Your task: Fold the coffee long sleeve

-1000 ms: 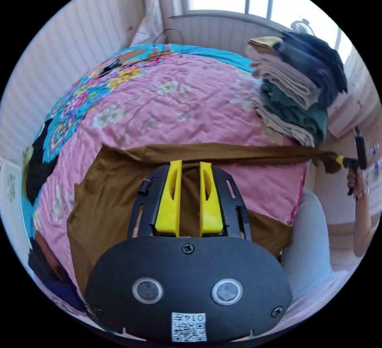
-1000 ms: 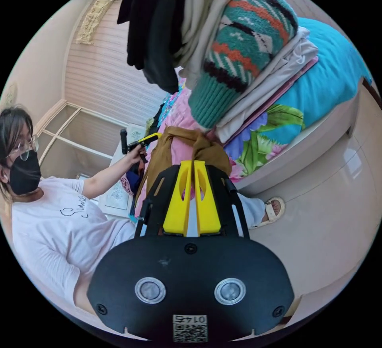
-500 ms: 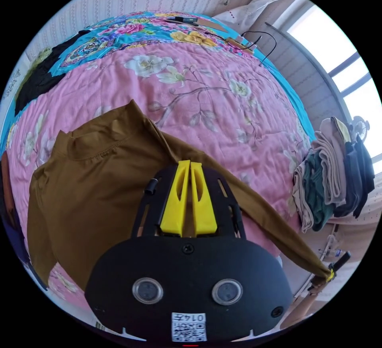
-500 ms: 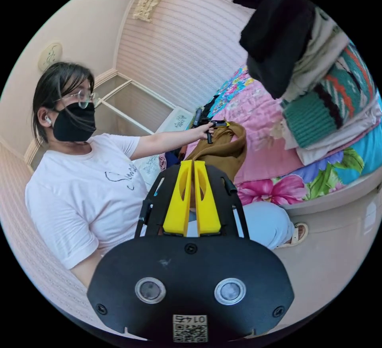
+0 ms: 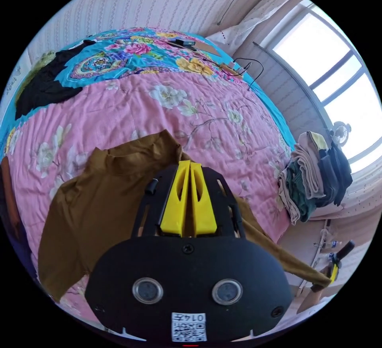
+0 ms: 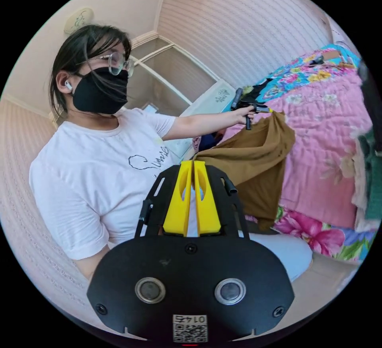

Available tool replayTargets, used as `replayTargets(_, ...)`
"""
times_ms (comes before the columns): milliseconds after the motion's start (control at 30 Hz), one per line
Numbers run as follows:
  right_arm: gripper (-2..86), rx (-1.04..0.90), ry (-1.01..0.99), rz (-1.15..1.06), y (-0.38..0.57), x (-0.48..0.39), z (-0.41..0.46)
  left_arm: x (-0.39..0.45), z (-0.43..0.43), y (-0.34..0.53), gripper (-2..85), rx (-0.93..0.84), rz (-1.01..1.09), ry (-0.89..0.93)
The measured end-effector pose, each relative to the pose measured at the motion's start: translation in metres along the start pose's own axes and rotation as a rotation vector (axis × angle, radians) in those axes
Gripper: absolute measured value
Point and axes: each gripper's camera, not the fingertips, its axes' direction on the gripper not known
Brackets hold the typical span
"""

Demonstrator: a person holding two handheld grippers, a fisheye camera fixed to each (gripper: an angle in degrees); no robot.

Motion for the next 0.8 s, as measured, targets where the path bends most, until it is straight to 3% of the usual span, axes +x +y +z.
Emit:
replayTargets(267,0.3,-0.518,0.104,-0.173,-0.048,0.016,0.258,-0.07,-0.07,0.042,0.2,-0.039,-0.073,-0.063)
replayTargets(367,0.5,-0.68,0.139,-0.228,-0.039,0.019,0.333,-0.073,-0.108,0.091,1.1,-0.036,0.013,-0.089)
replayTargets(433,0.8,-0.758,0.059,-0.239,-0.033,0.02,0.367,-0.066,-0.136,0.152,2.4,-0.044,0.104,-0.045)
replayTargets(567,3.1,-0.854,0.088,-0.257,-0.025,0.024,0.403,-0.054,-0.159,0.25,5.7,-0.104,0.133,0.103)
replayTargets(633,9.0,-0.889,0.151,-0.249,-0.029,0.028,0.414,-0.045,-0.165,0.297,6.5,-0.117,0.108,0.143)
replayTargets(800,13.0,-0.695,0.231,-0.209,-0.074,0.051,0.373,-0.052,-0.185,0.318,5.7,-0.081,0.066,0.135)
